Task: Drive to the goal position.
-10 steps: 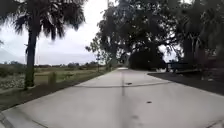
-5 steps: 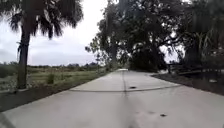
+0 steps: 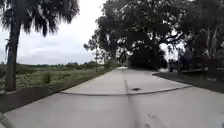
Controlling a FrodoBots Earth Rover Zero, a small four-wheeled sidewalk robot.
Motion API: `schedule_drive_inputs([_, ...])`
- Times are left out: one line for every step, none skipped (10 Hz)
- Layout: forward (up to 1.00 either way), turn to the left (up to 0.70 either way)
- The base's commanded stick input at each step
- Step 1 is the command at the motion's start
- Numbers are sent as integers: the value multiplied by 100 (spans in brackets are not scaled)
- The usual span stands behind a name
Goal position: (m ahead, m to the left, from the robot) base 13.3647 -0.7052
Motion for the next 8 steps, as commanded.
schedule_drive_inputs([70,-35])
schedule_drive_inputs([70,-35])
schedule_drive_inputs([70,-11])
schedule_drive_inputs([70,0])
schedule_drive_inputs([70,0])
schedule_drive_inputs([70,0])
schedule_drive_inputs([70,0])
schedule_drive_inputs([70,0])
